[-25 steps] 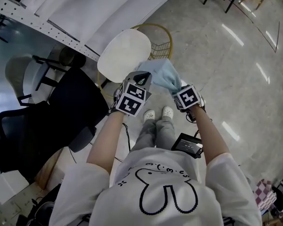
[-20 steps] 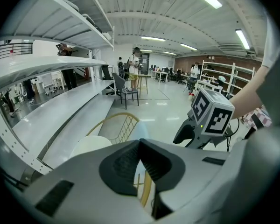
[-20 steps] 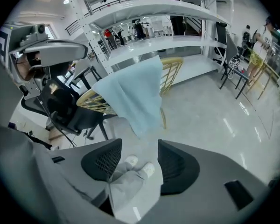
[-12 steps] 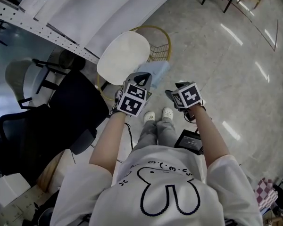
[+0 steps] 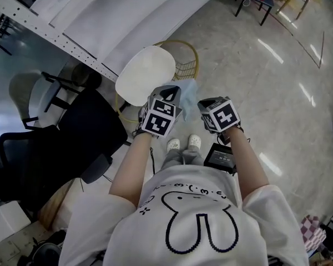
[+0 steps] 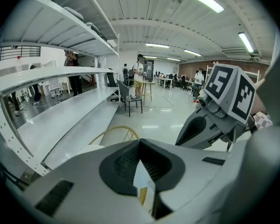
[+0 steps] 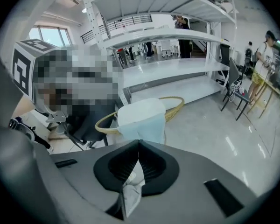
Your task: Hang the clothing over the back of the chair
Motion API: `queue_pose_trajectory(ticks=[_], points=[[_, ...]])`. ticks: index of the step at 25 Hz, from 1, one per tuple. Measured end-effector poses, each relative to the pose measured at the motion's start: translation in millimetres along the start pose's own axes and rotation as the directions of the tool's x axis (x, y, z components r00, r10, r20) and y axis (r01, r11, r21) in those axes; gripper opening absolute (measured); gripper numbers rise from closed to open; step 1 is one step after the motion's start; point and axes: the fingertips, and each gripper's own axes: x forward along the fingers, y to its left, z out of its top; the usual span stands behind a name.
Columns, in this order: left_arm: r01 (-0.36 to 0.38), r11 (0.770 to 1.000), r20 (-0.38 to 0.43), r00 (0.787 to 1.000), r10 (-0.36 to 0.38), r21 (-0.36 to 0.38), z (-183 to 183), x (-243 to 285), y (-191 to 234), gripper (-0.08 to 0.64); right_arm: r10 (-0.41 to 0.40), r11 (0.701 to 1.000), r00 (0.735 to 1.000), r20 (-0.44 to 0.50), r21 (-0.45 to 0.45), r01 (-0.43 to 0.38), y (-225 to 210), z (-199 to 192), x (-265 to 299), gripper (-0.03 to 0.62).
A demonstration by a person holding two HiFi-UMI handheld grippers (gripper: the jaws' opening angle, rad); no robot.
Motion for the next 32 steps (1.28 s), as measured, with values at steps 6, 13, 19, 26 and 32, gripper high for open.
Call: queue_pose_trajectory(ticks=[6, 13, 19, 26, 32], points=[[-0.022, 1.0, 0.086, 0.996, 0.023, -0.018, 41, -15, -4, 0.011, 0.01, 0.991, 0.976, 0.22, -0.134, 0.02, 7, 57, -39, -0.003], [-0.054, 0.999, 0.174, 0.983, 0.054, -0.008, 76, -35, -4, 0.011, 0.047, 0.982, 0.85, 0.524, -0.179, 0.056, 21, 127, -104, -0.003], [-0.072, 0.997, 0.24, 0.968, 0.074, -0.016, 97, -52, -3, 0.011, 0.08, 0.988, 0.746, 0.661, -0.151, 0.029, 31, 151, -143, -0.003], [-0.093, 0.995, 0.327, 0.94, 0.096, -0.024, 123, -75, -4, 0.011, 0.104, 0.98, 0.647, 0.755, -0.188, 0.061, 46, 169, -179, -0.003], [-0.092, 0.995, 0.419, 0.902, 0.1, -0.04, 144, -98, -6, 0.011, 0.116, 0.972, 0.607, 0.786, -0.215, 0.093, 59, 183, -198, -0.003]])
